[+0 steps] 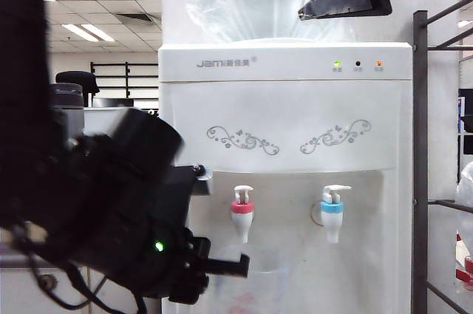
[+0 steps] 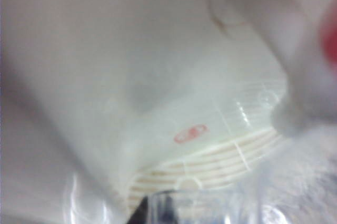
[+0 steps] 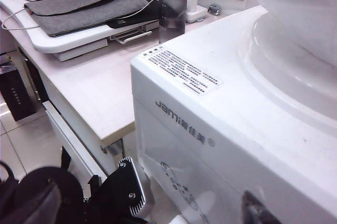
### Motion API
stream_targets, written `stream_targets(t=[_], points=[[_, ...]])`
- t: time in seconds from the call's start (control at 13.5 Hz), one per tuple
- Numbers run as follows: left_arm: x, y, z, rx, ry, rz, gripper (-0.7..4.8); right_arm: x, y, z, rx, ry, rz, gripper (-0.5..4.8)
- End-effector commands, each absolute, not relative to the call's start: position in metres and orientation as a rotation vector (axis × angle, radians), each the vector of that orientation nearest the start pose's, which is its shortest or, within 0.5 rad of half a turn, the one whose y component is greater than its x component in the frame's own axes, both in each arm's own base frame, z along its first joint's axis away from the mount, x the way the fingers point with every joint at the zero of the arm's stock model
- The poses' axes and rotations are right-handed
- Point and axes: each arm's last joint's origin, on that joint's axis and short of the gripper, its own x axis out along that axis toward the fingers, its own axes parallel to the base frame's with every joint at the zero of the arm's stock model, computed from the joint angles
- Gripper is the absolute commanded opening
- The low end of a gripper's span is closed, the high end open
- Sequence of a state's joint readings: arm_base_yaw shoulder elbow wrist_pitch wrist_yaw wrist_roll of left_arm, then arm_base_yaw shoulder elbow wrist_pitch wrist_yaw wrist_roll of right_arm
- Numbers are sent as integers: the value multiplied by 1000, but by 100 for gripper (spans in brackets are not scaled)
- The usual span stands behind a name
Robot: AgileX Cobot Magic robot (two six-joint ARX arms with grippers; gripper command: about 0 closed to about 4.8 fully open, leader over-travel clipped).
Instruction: Pick up the plastic mug from the left desk, go to the hot water outlet of the water dispenser, press the vertical switch to get some water, then put the mug back on the desk.
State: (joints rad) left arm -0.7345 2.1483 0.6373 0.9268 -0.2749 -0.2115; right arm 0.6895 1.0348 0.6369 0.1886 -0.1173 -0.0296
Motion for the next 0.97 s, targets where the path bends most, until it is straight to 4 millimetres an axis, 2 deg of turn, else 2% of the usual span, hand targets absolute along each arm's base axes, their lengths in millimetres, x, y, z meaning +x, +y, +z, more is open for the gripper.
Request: stream_targets(t=[0.07,0.3,0.37,0.45,0.52,0.59,0.67,0.74,0.82,0.89,0.97], points=[[245,-210,28,55,569,-377,-5,175,148,273,-83,180,791,479],[246,-211,31,54,528,-327,-5,175,148,273,-83,180,792,479],[256,-208,43,-7,377,-203,-5,175,149,273,-81,177,797,479],[262,-209,67,-153,137,-113,-5,175,149,273,-82,178,797,479],[262,-209,71,-176,106,-110,-5,176,149,271,-83,186,798,479],[262,-209,72,-185,94,-112,-5,177,150,269,-81,206,805,406],[262,-209,72,-184,96,-112,-5,179,153,264,-85,229,831,285],[262,-209,72,-174,99,-108,-5,181,156,258,-89,260,866,122],[262,-209,72,-171,99,-101,-5,182,158,254,-91,281,882,29],[262,-208,71,-170,98,-89,-5,184,161,249,-96,308,896,-4],[262,-208,72,-169,95,-71,-5,186,162,246,-97,323,895,-5]])
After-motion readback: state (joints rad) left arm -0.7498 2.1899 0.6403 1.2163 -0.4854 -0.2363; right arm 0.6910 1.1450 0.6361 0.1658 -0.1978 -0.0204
